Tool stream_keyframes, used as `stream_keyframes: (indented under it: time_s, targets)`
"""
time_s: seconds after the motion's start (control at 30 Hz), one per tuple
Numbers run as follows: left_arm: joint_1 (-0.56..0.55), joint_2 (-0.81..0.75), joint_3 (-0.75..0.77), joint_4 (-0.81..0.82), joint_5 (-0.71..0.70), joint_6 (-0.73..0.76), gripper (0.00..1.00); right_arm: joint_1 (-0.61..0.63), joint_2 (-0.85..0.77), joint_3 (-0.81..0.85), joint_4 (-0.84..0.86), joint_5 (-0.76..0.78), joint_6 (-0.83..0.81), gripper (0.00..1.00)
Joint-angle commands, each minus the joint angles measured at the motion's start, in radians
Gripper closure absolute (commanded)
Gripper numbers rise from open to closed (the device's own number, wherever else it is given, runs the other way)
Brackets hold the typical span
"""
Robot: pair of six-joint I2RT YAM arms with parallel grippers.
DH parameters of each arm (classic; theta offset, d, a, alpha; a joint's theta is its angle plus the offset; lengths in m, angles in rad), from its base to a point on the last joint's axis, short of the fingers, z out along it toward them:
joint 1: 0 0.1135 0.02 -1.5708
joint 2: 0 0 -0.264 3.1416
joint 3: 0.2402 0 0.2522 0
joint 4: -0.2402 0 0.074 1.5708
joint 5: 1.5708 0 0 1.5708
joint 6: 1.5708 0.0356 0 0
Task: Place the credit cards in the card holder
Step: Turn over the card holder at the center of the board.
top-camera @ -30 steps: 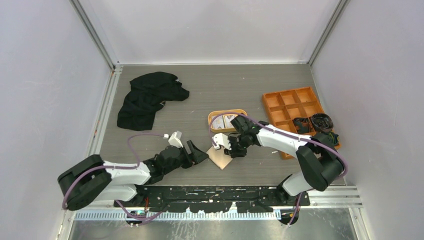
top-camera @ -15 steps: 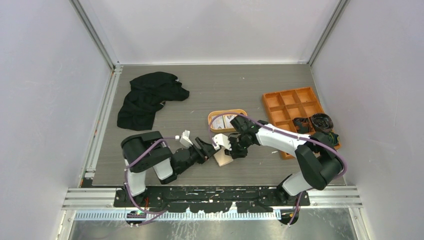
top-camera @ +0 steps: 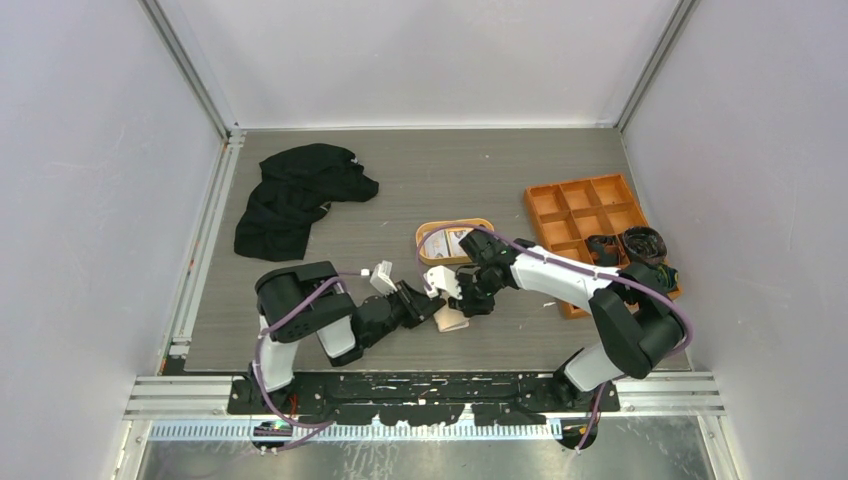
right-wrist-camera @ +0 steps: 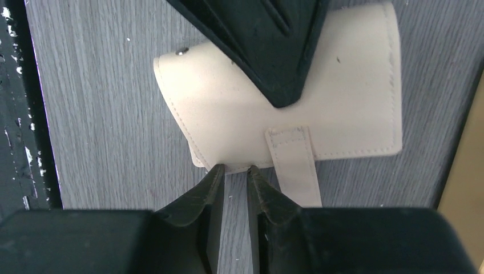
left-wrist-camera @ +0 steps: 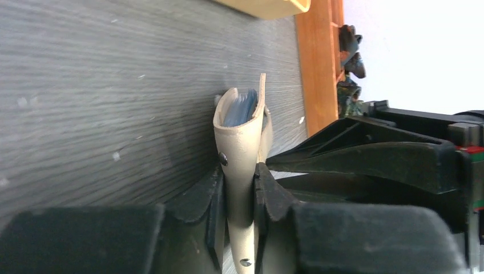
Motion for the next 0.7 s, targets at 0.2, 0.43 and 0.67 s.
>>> stream_keyframes:
  time_s: [0.2,0.43,0.67]
  targets:
    - [-0.01,-0.105,-0.044,0.009,-0.007,0.312,1.0,-0.099,-0.093,0.13,-0.119,-0.201,0.059,0.67]
    - [-0.085,-0.562,0.007,-0.571,-0.061,0.722,1.0,-0.34,-0.218,0.215,-0.209,-0.317,0.194,0.64]
    - [-0.276,-0.773,0.261,-1.155,-0.288,1.294,1.0,-0.482,-0.261,0.209,-0.092,-0.263,0.402,0.63]
